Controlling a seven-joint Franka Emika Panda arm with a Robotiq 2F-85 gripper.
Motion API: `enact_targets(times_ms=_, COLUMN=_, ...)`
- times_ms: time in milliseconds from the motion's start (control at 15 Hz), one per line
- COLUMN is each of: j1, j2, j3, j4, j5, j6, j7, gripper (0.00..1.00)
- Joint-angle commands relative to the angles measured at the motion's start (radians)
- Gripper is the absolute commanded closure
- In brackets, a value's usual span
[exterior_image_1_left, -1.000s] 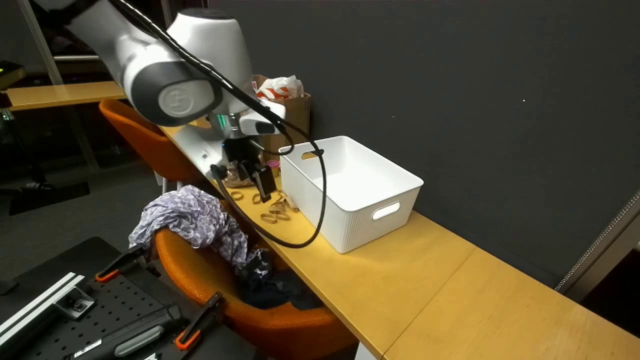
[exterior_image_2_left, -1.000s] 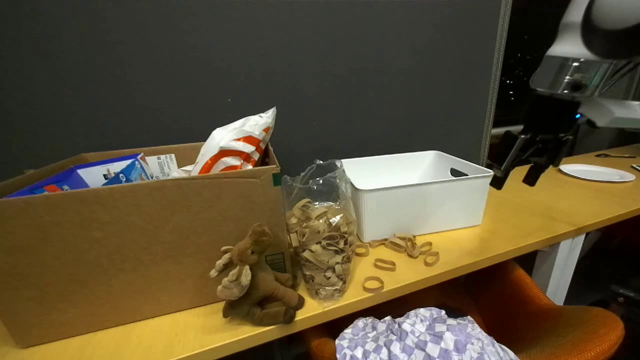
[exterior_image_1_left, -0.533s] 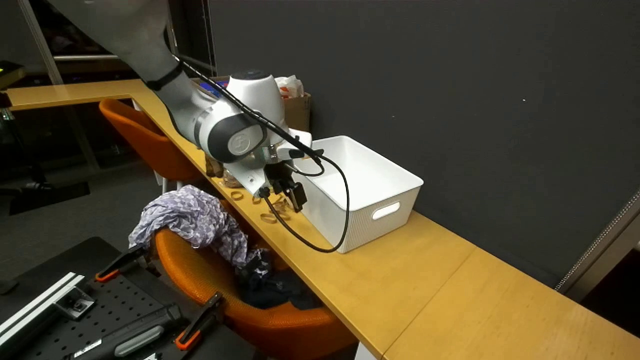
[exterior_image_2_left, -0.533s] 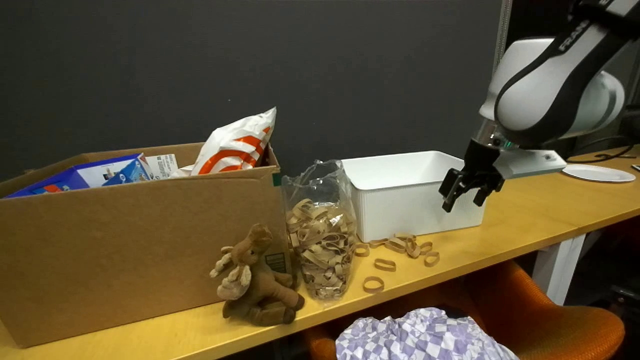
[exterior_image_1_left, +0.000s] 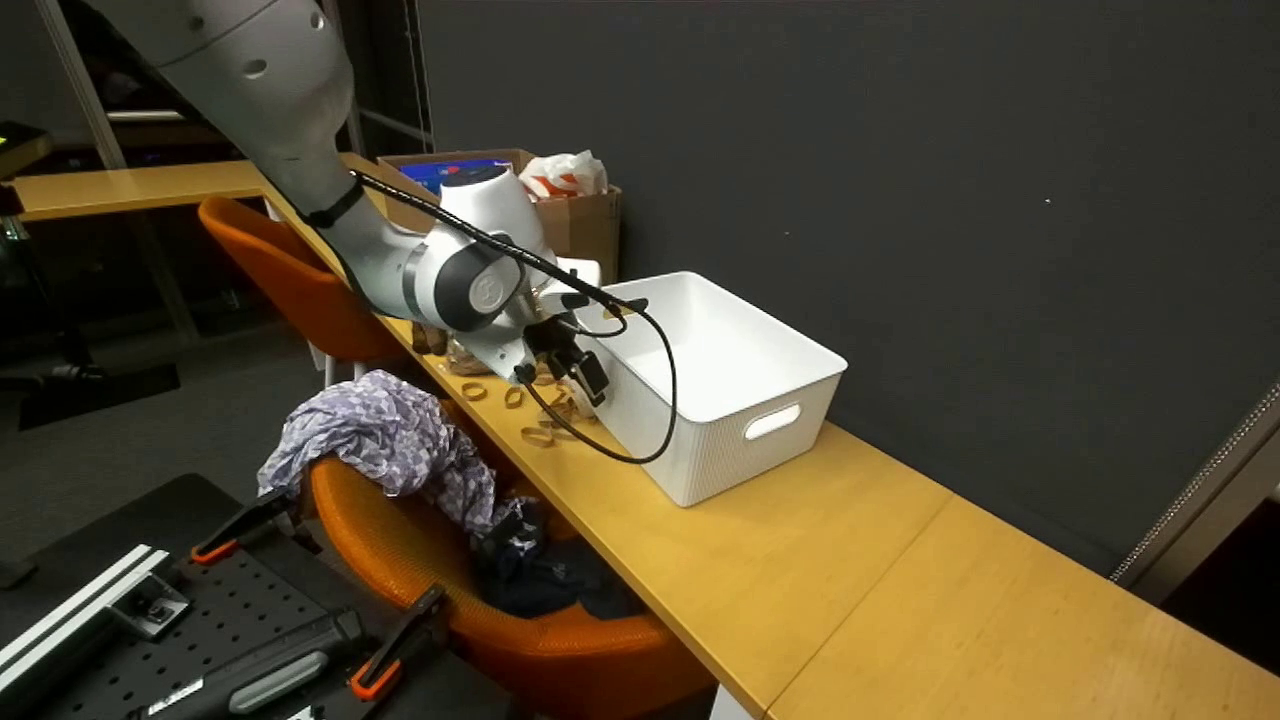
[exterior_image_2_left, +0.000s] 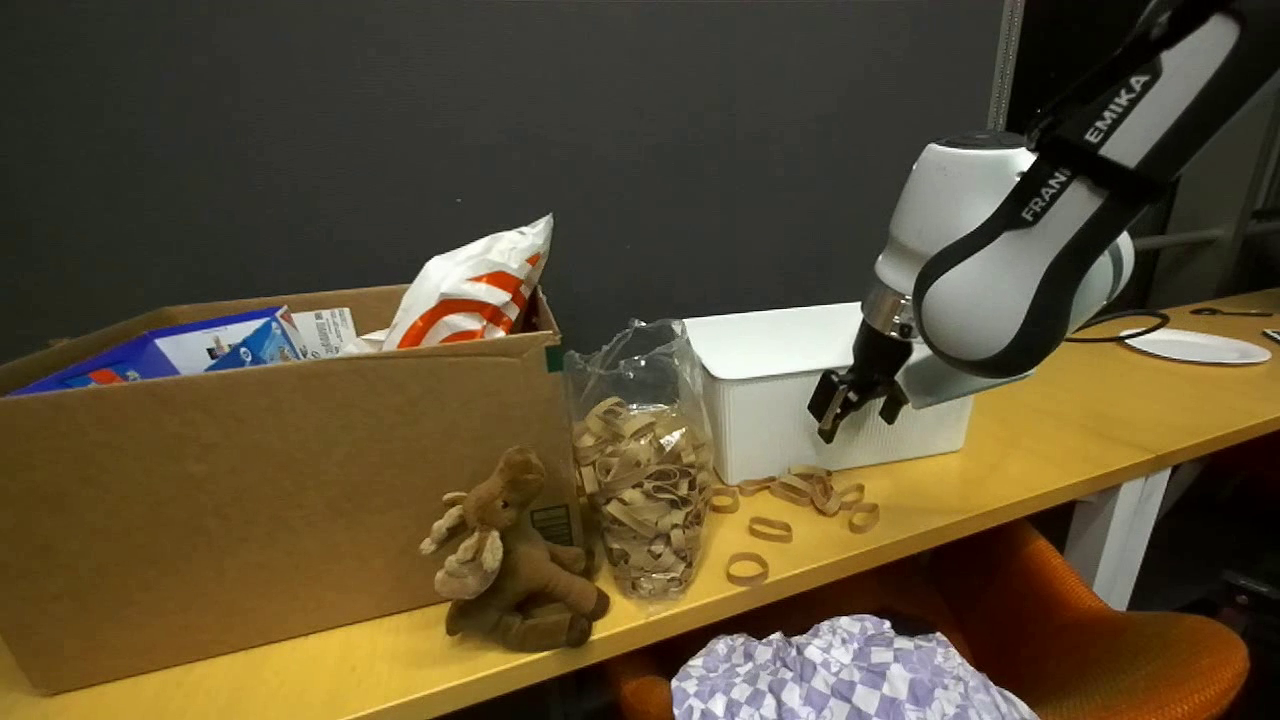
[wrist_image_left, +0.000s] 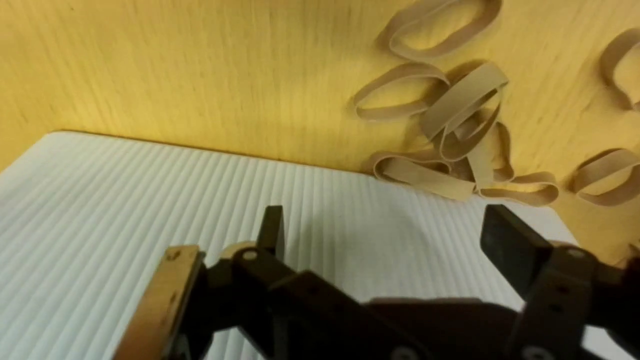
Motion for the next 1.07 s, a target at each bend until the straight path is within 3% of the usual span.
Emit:
enact_targets(times_ms=0, j1=0.024, j2=0.071, j3=-0.058, j4=0.094, j5=-0.025, j6=0.007, j7=0.032, gripper=0.00)
enact_targets(times_ms=600, j1=0.026, j2=0.149, j3=-0.103, j4=0.199, j5=-0.015, j6=-0.017, j7=0.039, gripper=0.00)
enact_targets(times_ms=1000, j1=0.037, j2=-0.007, j3=-0.019, j4=0.038, j5=0.001, j6=-0.113, j7=0.041, gripper=0.00)
